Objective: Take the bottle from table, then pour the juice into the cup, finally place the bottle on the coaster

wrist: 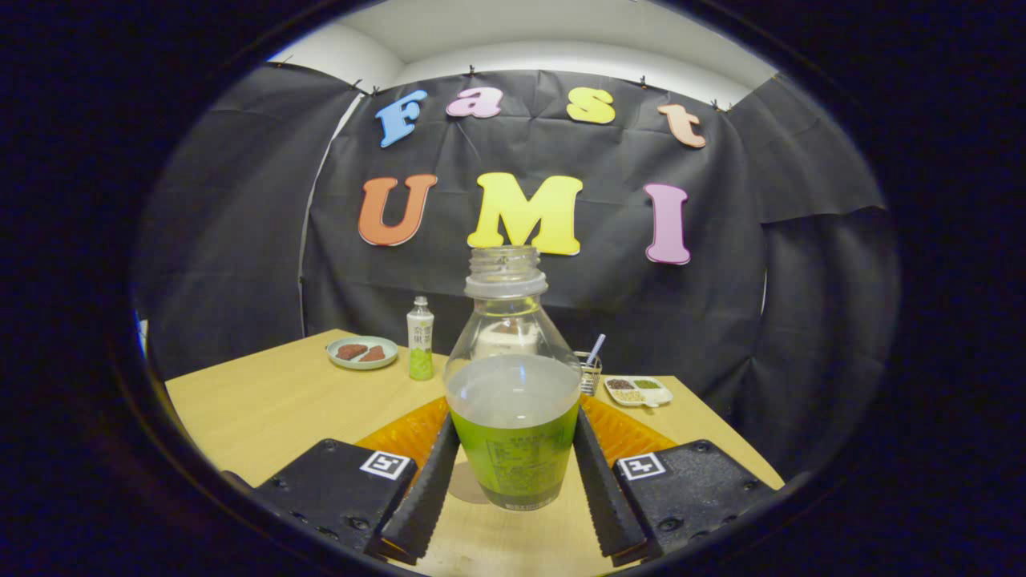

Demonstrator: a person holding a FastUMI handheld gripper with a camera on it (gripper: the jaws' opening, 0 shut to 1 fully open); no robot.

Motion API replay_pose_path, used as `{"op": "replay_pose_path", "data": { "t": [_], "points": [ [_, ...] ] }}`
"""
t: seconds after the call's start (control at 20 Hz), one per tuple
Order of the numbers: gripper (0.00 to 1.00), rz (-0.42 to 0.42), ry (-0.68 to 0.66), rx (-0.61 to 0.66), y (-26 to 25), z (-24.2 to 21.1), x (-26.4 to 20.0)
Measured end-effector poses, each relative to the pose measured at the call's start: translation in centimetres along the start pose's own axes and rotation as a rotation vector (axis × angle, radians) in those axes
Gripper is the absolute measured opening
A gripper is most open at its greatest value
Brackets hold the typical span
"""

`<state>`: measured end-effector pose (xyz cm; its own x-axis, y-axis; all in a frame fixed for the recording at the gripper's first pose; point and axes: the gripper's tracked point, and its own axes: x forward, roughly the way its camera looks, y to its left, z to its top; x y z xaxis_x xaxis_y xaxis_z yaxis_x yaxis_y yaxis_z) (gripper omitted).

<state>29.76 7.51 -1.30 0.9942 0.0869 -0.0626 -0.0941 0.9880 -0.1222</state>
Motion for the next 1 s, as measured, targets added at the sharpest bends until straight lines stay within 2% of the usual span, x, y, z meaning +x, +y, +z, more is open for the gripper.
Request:
{"op": "replay_pose_path", "data": {
  "t": [0.3,0.45,0.55,0.75,0.9,1.0],
  "points": [
    [0.80,0.074,-0.005,0.079,2.5,-1.0,4.6],
    [0.81,0.038,-0.020,0.089,2.0,-2.2,6.5],
    [0.81,0.047,0.003,0.085,2.6,-3.5,7.7],
    [0.81,0.033,0.098,0.051,3.0,-7.4,9.9],
    [0.81,0.048,0.144,0.030,3.6,-8.8,10.1],
    [0.81,0.035,0.126,0.031,3.3,-8.5,9.7]
  ]
}}
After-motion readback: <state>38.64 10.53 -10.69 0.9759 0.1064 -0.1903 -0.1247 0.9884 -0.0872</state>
